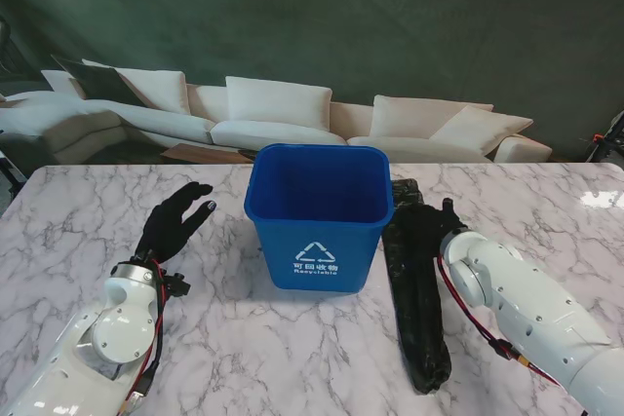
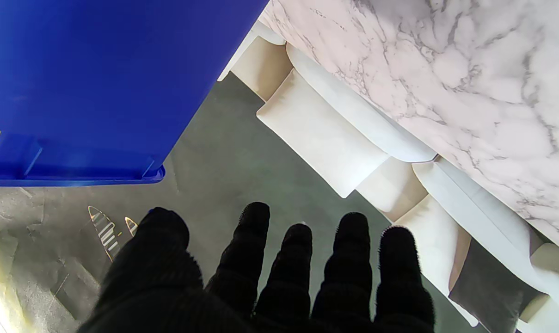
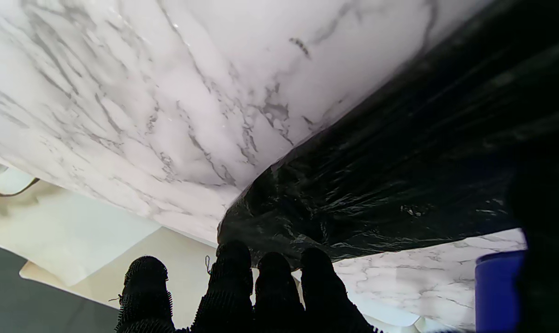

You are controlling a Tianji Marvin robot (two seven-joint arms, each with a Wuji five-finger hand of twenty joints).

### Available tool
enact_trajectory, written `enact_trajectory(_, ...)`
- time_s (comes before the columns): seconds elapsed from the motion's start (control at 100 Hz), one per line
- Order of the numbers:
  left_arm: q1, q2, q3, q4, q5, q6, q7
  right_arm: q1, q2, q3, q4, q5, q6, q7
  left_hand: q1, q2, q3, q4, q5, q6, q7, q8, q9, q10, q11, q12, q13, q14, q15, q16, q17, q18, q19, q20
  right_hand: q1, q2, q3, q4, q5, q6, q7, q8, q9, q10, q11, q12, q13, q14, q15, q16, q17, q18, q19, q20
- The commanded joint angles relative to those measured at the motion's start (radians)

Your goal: Fit the garbage bag over the bin

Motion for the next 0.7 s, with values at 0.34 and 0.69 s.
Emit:
enact_trajectory(0.34, 0.002, -0.001, -0.002, -0.005, -0.009, -0.005, -0.011, -0.005, -0.003, -0.015, 0.042, 0.016, -0.059, -0.052, 0.009, 0.047, -0.028, -0.023, 0.018, -0.003, 0.005, 0.009, 0.001, -0.013, 0.013, 0.012, 0.001, -0.029, 0.001, 0.014, -0.011, 0.003, -0.032, 0.018, 0.197, -0.031, -0.134, 0.027, 0.132, -0.15, 0.561, 0.239, 0.143, -0.015, 0.022, 0.036, 0.16, -0.024, 0.034, 0.048, 0.082, -0.003, 0.073, -0.017)
enact_trajectory(0.69, -0.001, 0.0, 0.001, -0.001, -0.008, -0.007, -0.015, -0.013, -0.013, -0.02, 0.074, 0.031, -0.079, -0.151, 0.007, 0.047, -0.029, -0.023, 0.018, -0.004, 0.005, 0.009, 0.001, -0.013, 0.012, 0.011, 0.002, -0.03, 0.001, 0.014, -0.011, 0.004, -0.033, 0.018, 0.325, -0.018, 0.101, 0.031, 0.19, -0.329, 0.949, 0.445, 0.151, -0.046, 0.656, 0.33, 0.323, -0.004, 0.21, 0.189, 0.126, 0.011, 0.157, -0.007)
